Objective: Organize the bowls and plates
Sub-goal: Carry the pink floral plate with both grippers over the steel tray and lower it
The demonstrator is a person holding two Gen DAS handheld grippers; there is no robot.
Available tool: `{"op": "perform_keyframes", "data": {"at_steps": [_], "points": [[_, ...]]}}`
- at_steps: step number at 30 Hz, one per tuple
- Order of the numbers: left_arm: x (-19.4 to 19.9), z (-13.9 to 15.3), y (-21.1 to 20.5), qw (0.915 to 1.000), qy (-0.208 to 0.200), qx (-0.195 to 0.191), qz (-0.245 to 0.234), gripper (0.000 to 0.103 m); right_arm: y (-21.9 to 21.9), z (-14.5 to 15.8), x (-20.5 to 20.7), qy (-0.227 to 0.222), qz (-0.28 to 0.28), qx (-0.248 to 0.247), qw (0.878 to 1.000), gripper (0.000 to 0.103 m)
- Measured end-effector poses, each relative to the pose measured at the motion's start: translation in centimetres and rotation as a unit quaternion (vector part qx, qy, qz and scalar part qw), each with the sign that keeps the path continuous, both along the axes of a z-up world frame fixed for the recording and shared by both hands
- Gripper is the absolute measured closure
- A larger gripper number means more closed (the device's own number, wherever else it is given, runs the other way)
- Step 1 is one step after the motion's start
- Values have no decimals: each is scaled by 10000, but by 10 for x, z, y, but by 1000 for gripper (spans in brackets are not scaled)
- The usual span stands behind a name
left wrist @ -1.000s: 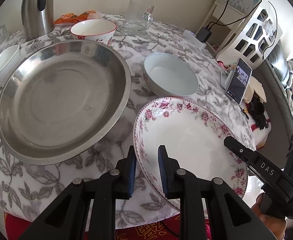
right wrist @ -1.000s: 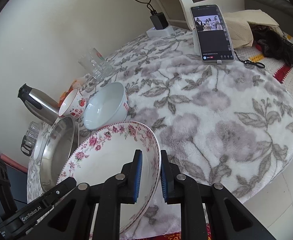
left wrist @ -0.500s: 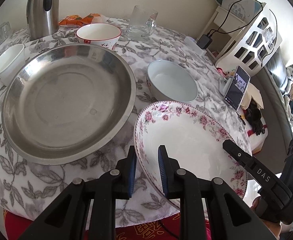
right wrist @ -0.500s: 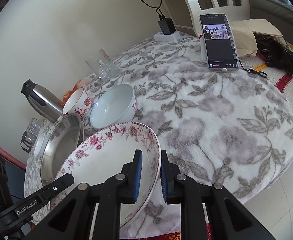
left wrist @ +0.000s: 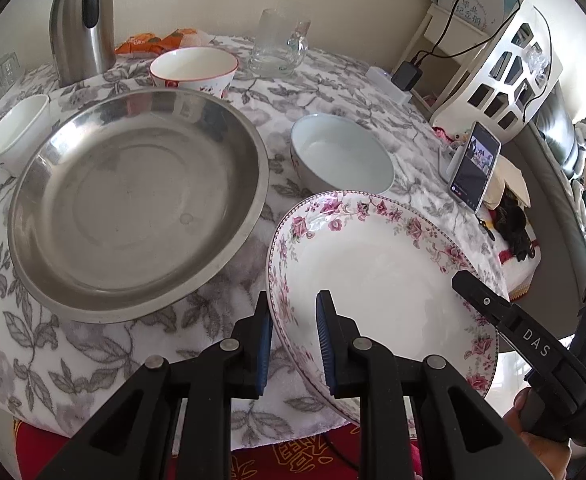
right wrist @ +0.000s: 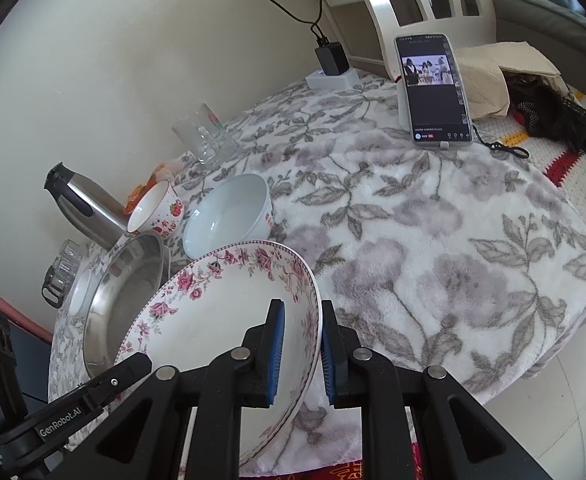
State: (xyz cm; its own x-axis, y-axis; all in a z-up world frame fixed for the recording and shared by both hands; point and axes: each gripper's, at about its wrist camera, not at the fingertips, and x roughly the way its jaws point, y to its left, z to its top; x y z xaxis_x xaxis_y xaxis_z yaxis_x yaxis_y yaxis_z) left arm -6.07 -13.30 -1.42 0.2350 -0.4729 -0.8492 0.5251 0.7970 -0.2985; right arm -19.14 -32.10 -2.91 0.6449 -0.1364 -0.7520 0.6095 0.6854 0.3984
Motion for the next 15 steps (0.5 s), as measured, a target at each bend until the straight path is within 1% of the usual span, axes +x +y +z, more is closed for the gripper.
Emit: {"op": "perform_keyframes", "data": {"at_steps": [9, 15], "points": [[12, 15, 13, 9992, -221, -217, 240, 81, 15, 13, 15, -136, 170, -208, 9995, 85], [30, 22, 27, 9980, -236, -367, 466, 81, 26, 22, 37, -167, 290, -320, 9989, 85]]}}
